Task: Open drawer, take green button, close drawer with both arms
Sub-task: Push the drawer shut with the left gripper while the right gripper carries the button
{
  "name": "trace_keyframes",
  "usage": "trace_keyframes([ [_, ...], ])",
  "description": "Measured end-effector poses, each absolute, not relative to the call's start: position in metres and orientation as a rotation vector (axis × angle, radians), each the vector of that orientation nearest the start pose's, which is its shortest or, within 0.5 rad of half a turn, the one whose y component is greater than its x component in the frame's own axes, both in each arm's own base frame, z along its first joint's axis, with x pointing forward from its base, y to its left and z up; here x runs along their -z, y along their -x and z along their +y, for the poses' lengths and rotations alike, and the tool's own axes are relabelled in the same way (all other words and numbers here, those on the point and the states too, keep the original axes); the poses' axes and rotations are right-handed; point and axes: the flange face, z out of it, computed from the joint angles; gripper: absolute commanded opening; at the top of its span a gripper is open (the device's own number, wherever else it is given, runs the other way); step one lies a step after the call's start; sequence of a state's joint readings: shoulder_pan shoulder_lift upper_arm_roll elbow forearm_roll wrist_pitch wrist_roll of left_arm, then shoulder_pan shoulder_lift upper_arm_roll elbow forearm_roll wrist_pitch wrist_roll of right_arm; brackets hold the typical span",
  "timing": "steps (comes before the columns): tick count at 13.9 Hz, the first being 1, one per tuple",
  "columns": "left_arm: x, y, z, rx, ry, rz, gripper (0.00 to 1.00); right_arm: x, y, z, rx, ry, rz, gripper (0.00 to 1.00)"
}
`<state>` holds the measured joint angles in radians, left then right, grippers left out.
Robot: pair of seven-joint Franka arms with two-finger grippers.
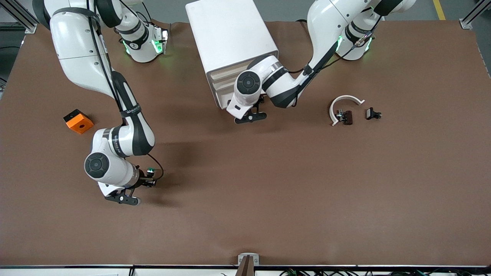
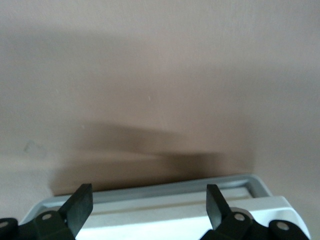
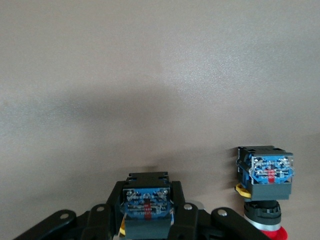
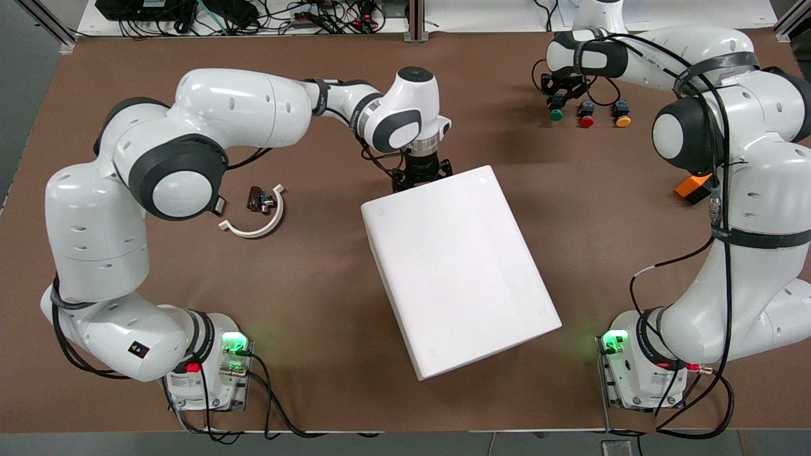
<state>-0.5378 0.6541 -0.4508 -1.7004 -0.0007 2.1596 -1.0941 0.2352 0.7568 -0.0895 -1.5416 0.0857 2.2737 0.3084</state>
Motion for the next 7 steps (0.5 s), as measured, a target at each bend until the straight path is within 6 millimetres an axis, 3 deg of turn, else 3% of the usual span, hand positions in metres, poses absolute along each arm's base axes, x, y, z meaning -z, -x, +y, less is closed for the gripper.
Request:
trace_keyframes([
  [4,-0.229,-0.353,-0.549,-0.506,3.097,-0.202,1.0,-0.202,-0.695,0.114,-0.026,3.127,0.307,0.0],
  [7,-0.229,-0.348,-0.552,-0.514,3.096,-0.194,1.0,-0.197,-0.696,0.114,-0.014,3.127,0.308,0.0],
])
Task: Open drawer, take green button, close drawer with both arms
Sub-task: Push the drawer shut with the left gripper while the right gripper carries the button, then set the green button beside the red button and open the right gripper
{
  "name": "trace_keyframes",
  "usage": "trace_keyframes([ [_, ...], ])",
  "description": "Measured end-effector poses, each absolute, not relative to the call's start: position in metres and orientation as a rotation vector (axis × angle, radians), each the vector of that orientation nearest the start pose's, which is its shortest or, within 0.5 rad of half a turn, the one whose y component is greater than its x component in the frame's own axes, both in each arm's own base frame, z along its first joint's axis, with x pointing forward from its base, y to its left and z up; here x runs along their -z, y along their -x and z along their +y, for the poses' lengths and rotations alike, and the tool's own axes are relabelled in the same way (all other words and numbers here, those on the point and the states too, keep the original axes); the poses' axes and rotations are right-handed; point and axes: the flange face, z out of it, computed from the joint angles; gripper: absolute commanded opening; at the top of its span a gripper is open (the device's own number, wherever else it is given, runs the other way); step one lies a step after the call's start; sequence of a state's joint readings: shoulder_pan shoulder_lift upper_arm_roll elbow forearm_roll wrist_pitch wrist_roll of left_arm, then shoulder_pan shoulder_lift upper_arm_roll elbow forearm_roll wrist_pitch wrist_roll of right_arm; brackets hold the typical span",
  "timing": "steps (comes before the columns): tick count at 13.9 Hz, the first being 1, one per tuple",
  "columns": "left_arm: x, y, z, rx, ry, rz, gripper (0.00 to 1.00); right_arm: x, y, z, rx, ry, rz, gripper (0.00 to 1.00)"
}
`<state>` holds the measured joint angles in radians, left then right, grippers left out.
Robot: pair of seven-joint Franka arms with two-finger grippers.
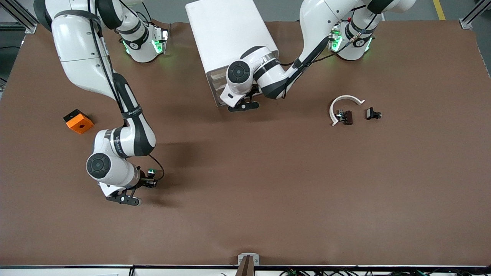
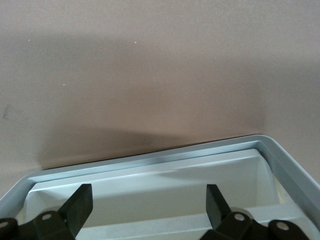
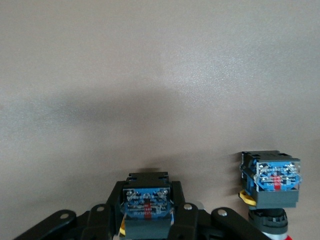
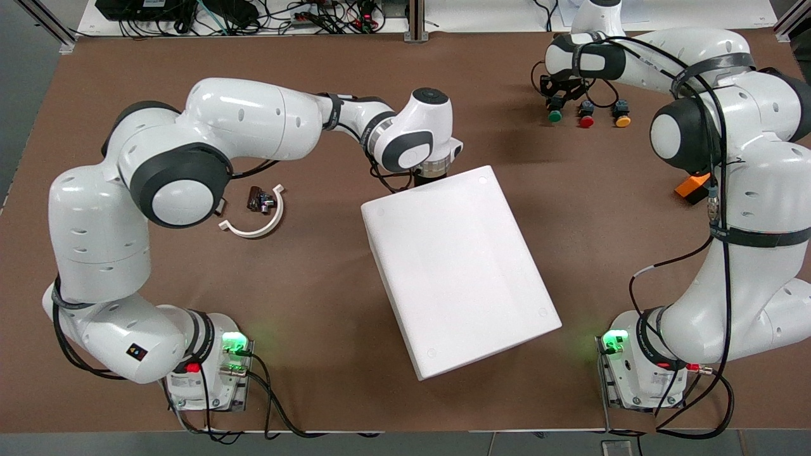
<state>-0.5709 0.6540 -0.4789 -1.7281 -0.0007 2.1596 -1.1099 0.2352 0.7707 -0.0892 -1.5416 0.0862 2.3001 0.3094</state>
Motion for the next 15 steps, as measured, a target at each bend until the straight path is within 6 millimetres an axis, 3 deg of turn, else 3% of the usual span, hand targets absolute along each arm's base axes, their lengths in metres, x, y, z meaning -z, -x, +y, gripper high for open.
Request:
trace_keyframes([
  [3,-0.229,-0.348,-0.551,-0.515,3.095,-0.196,1.0,-0.196,-0.696,0.114,-0.013,3.126,0.308,0.0],
  [4,-0.228,-0.35,-0.549,-0.515,3.095,-0.202,1.0,-0.197,-0.696,0.114,-0.012,3.126,0.308,0.57],
  [5,-0.229,-0.356,-0.547,-0.511,3.099,-0.217,1.0,-0.197,-0.696,0.114,-0.012,3.126,0.309,1.0],
  [6,-0.232,-0.368,-0.543,-0.496,3.112,-0.243,1.0,-0.197,-0.696,0.114,-0.011,3.126,0.309,1.0],
  [8,-0.248,-0.414,-0.523,-0.406,3.148,-0.312,1.0,-0.197,-0.697,0.114,-0.009,3.126,0.308,1.0],
  [11,-0.291,-0.498,-0.472,-0.265,3.218,-0.429,1.0,-0.202,-0.699,0.113,0.001,3.125,0.307,1.0],
  [13,-0.326,-0.538,-0.434,-0.144,3.242,-0.481,1.0,-0.213,-0.702,0.11,-0.037,3.129,0.313,1.0],
  [15,-0.358,-0.568,-0.392,-0.01,3.248,-0.43,1.0,-0.242,-0.707,0.104,-0.115,3.133,0.307,1.0],
])
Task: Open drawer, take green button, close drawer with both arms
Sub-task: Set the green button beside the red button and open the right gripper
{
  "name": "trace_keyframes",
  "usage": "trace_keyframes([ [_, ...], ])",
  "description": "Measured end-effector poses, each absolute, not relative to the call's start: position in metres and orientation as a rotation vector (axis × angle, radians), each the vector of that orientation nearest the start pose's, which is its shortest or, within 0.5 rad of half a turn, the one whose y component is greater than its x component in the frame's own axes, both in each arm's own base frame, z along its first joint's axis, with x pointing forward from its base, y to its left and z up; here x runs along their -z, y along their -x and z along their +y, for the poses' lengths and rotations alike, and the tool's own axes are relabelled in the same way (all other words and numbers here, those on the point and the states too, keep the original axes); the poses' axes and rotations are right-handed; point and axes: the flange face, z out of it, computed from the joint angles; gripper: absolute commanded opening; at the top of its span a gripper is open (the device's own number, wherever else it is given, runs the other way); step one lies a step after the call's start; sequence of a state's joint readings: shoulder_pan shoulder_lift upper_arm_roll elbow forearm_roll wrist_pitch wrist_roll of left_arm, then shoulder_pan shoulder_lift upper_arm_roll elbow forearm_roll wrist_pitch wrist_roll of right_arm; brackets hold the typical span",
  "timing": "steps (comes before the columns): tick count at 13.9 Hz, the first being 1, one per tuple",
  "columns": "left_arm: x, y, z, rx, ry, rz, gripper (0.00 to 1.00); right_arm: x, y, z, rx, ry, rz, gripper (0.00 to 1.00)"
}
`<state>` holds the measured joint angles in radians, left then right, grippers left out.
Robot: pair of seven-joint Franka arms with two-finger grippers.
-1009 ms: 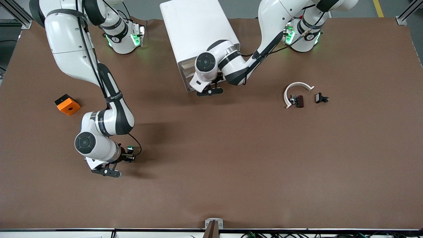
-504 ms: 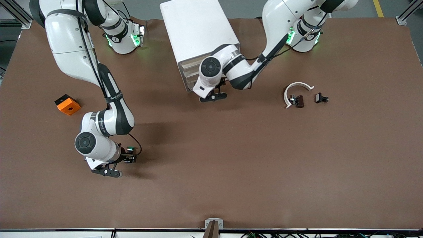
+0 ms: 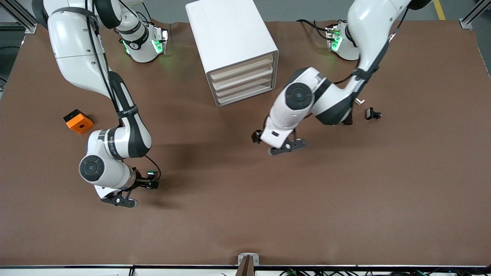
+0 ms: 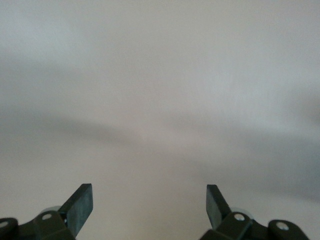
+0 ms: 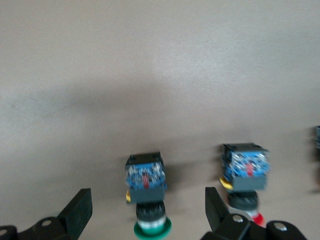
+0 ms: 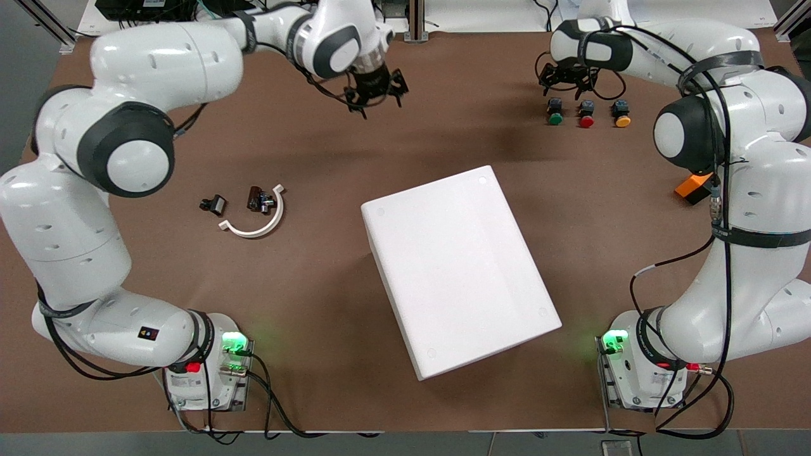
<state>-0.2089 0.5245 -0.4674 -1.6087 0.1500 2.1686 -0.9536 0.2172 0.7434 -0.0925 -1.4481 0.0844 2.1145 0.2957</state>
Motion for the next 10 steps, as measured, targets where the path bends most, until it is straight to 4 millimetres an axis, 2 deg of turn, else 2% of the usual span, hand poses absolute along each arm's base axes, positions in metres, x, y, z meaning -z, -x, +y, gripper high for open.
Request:
trace_keyframes([
  [2,-0.382,-0.592,-0.342,0.032,3.232,-0.343,1.0,-0.283,-0.711,0.095,-0.138,3.129,0.294,1.0],
  [4,-0.405,-0.61,-0.284,0.023,3.196,-0.218,1.0,-0.326,-0.707,0.074,-0.165,3.125,0.227,1.0],
  [7,-0.445,-0.623,-0.198,0.039,3.154,-0.086,1.0,-0.384,-0.689,0.015,-0.271,3.104,0.115,1.0],
  [10,-0.494,-0.62,-0.122,0.079,3.143,-0.056,1.0,-0.44,-0.663,-0.05,-0.327,3.076,0.069,1.0],
])
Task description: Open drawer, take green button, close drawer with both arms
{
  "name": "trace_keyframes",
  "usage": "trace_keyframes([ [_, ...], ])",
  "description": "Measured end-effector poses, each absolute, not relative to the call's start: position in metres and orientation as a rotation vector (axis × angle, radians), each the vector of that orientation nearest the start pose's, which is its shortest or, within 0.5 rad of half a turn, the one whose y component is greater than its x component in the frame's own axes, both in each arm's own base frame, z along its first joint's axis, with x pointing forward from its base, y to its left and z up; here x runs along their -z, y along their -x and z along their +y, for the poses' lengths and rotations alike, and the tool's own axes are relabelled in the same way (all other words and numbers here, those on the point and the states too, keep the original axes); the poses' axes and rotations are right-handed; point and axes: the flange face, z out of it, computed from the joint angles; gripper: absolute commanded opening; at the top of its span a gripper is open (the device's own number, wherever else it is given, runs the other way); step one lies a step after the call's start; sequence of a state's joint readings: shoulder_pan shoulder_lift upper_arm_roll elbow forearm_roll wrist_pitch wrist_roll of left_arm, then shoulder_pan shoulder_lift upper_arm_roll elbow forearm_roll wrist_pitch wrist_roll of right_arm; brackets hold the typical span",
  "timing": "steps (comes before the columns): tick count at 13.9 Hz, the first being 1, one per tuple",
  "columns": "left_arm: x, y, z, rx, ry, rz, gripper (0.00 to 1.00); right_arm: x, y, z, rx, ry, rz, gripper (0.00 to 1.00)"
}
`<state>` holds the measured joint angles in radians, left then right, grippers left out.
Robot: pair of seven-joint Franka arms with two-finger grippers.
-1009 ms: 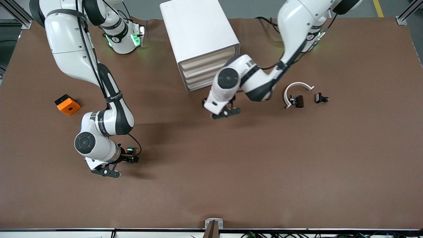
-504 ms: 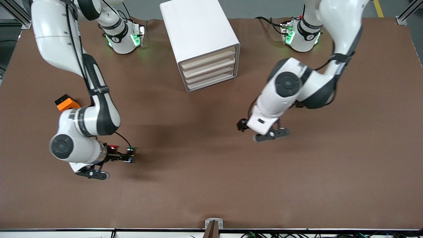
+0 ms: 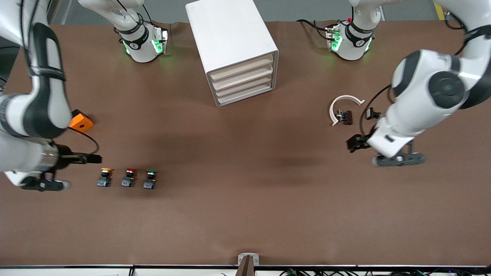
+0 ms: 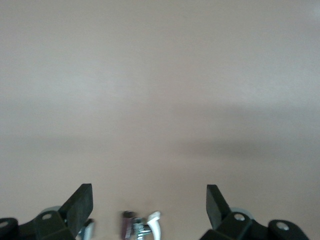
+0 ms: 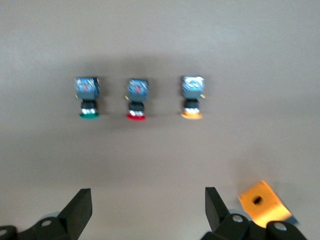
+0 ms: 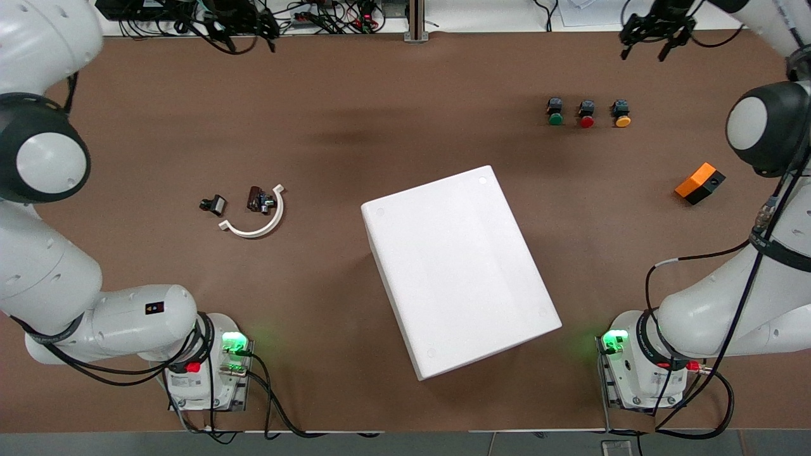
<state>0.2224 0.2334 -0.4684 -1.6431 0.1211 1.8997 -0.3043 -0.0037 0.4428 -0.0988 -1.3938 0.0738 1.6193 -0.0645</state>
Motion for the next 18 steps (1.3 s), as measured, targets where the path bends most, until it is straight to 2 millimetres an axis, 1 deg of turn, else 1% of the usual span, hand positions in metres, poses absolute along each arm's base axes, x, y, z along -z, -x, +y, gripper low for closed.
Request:
trace_keyframes([
  [1,-0.513,-0.616,-0.1,0.104,3.135,-0.074,1.0,-0.459,-0.652,-0.067,-0.343,3.083,0.062,1.0],
  [2,-0.53,-0.61,-0.08,0.128,3.131,-0.092,1.0,-0.48,-0.641,-0.081,-0.358,3.099,0.062,1.0],
  [3,-0.545,-0.605,-0.062,0.152,3.13,-0.099,1.0,-0.501,-0.629,-0.088,-0.359,3.108,0.069,1.0],
  [5,-0.568,-0.596,-0.021,0.177,3.158,-0.081,1.0,-0.545,-0.607,-0.094,-0.324,3.116,0.084,1.0],
  [6,-0.576,-0.591,0.0,0.192,3.172,-0.071,1.0,-0.563,-0.597,-0.095,-0.302,3.12,0.09,1.0],
  [7,-0.582,-0.587,0.018,0.201,3.176,-0.068,1.0,-0.574,-0.588,-0.097,-0.293,3.124,0.095,1.0],
  [8,-0.586,-0.584,0.028,0.208,3.176,-0.07,1.0,-0.578,-0.582,-0.098,-0.297,3.132,0.097,1.0],
  [9,-0.589,-0.583,0.032,0.214,3.174,-0.073,1.0,-0.577,-0.58,-0.099,-0.31,3.141,0.098,1.0],
  [12,-0.594,-0.581,0.029,0.229,3.172,-0.067,1.0,-0.564,-0.579,-0.099,-0.354,3.145,0.095,1.0],
  [15,-0.601,-0.582,0.029,0.251,3.171,-0.069,1.0,-0.563,-0.579,-0.1,-0.349,3.149,0.097,1.0],
  [18,-0.604,-0.582,0.031,0.26,3.166,-0.08,1.0,-0.566,-0.582,-0.103,-0.304,3.16,0.101,1.0],
])
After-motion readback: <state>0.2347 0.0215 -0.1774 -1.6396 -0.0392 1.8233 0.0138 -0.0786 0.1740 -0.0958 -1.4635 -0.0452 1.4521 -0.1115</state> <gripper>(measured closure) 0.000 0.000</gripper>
